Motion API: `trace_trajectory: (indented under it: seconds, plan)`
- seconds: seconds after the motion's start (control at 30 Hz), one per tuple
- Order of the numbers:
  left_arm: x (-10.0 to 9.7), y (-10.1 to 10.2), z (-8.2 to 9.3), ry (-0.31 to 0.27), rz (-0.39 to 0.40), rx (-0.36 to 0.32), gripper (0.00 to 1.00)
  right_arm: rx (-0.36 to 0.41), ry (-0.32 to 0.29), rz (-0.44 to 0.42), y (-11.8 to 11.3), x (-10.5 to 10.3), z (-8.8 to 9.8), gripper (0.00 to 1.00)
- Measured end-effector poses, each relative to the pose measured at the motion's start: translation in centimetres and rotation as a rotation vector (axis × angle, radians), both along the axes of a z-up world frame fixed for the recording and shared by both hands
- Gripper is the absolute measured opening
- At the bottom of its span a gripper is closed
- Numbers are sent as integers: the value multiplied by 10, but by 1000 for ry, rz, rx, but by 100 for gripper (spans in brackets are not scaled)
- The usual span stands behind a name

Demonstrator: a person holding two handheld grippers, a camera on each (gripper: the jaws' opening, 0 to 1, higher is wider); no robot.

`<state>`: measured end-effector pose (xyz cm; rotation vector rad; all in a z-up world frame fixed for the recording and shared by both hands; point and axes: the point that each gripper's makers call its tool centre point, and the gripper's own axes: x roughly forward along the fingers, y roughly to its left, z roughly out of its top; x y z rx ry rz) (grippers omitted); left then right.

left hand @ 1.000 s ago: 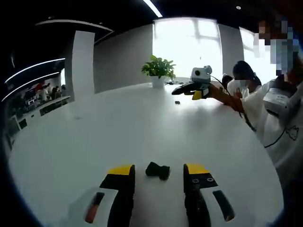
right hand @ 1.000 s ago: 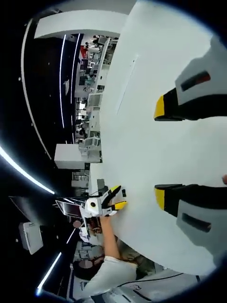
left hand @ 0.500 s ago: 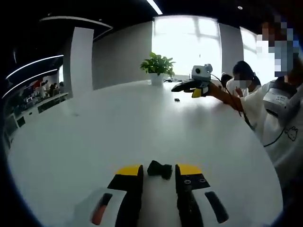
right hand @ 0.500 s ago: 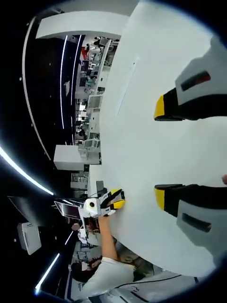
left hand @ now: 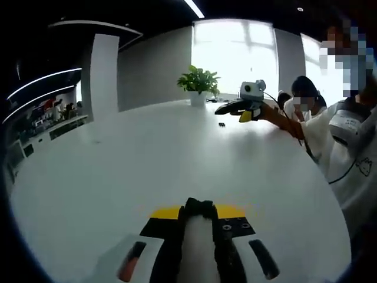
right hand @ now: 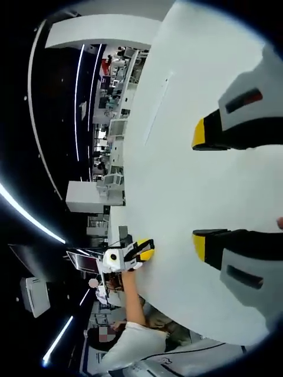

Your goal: Snap the two parts of the plastic buckle together until the buckle closes and remains connected.

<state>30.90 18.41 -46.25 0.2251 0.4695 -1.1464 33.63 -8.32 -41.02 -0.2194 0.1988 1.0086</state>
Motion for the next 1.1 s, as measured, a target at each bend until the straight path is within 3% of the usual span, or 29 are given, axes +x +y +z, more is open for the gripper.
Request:
trace_trajectory:
  seconds: [0.13,0.3,0.33,0.37,0.53,0.6,0.63,0.7,0.8,0.87,0.93,1.1]
  plan:
    - [-1,-1,0,-5,25,-2,18,0,-2,-3,0,0,0,54]
    - [1,-1,1,15,115,-15,18,-1,-1,-2,0,-1,0,54]
    - [5,1,1,25,166,-21,18,-1,0,-2,0,-1,0,54]
    - [4,0,1,18,164,-16,18,-1,1,-1,1,-1,0,54]
    - [12,4,5,7,304,-15,18,-2,0,-4,0,-1,0,54]
    - [13,2,8,-20,325,-4,18,-3,0,-5,0,-1,0,54]
    - [15,5,8,-11,385,4,18,-3,1,-6,0,-1,0,54]
    - [16,4,9,-36,418,29,18,-5,1,-7,0,-1,0,54]
    - [17,7,13,-29,536,20,18,-2,0,-6,0,-2,1,54]
    - [20,17,12,-12,665,35,18,-3,0,-4,0,-2,1,54]
    - [21,22,9,-10,708,67,18,-3,2,-3,0,-3,1,54]
    - [15,14,5,-22,738,57,18,-3,1,2,1,-4,2,54]
